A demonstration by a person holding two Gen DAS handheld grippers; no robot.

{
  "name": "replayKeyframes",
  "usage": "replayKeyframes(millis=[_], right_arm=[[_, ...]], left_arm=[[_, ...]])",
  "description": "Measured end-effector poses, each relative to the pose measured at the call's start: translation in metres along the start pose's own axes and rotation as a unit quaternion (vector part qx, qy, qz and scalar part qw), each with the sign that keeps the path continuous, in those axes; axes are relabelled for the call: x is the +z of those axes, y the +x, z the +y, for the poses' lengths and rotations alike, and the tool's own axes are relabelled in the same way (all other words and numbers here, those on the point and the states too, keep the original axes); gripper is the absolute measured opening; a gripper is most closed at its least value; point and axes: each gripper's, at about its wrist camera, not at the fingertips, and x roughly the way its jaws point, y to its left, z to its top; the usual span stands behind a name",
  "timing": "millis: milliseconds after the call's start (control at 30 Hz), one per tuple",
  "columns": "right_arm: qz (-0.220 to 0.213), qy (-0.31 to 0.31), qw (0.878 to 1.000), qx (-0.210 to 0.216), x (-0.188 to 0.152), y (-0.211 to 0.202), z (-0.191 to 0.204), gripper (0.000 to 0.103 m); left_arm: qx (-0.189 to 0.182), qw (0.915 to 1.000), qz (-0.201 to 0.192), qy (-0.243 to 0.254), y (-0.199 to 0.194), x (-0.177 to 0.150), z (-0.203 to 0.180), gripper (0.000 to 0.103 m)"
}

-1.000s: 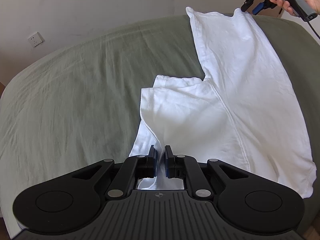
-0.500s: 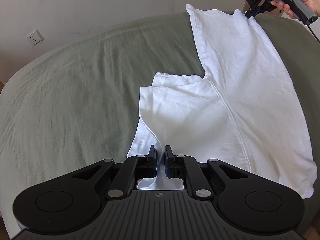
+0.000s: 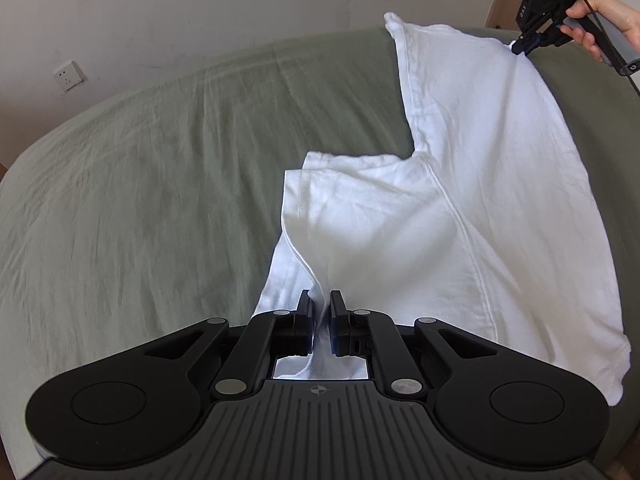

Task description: Fold clothes

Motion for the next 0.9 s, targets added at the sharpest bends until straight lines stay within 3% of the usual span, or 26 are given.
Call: replayKeyframes(millis=[133, 200, 233, 300, 400, 467, 567, 600, 633, 700, 767, 900], right_arm=[[-0.009, -0.003, 1.000, 0.013, 0.001, -0.013, -0.003, 0.006], [0.006, -0.012, 1.000, 0.005, 0.001, -0.012, -0.005, 0.018], [0.009, -0.017, 1.000, -0.005, 0.000, -0.013, -0.006, 0.031], [-0.007, -0.015, 1.000, -0.011, -0.002, -0.020, -0.007, 0.035], [-0.020, -0.059, 0.996, 0.056, -0.020, -0.040, 0.016, 0.035], [-0.005, -0.115, 0.986, 0.123, -0.041, -0.051, 0.045, 0.035], [0.047, -0.223, 0.948, 0.222, -0.088, -0.063, 0.105, 0.035], [0.054, -0.250, 0.939, 0.231, -0.098, -0.065, 0.120, 0.035], [0.060, -0.298, 0.922, 0.239, -0.116, -0.069, 0.142, 0.035], [0.058, -0.370, 0.893, 0.249, -0.142, -0.077, 0.171, 0.035], [0.052, -0.457, 0.851, 0.253, -0.167, -0.086, 0.201, 0.035], [0.039, -0.567, 0.790, 0.228, -0.192, -0.088, 0.232, 0.036]], left_arm=[[0.000, 0.9999, -0.012, 0.001, -0.006, 0.001, 0.002, 0.008], [0.001, 1.0000, -0.007, -0.004, 0.000, 0.003, 0.006, 0.009], [0.000, 1.0000, -0.005, -0.005, 0.002, 0.003, 0.007, 0.009], [0.000, 1.0000, -0.005, -0.006, 0.003, 0.002, 0.006, 0.009], [0.002, 0.9999, -0.010, -0.002, 0.000, -0.001, 0.004, 0.009], [0.001, 0.9999, -0.012, -0.002, -0.002, -0.002, 0.004, 0.009], [0.000, 0.9999, -0.015, -0.003, -0.007, -0.002, 0.004, 0.009], [0.000, 0.9999, -0.016, -0.002, -0.008, -0.002, 0.004, 0.009], [0.001, 0.9998, -0.017, 0.000, -0.011, -0.003, 0.003, 0.008], [-0.001, 0.9998, -0.019, 0.000, -0.013, -0.004, 0.003, 0.009], [-0.001, 0.9998, -0.020, 0.000, -0.013, -0.004, 0.004, 0.009], [-0.003, 0.9998, -0.020, -0.002, -0.014, -0.003, 0.004, 0.008]])
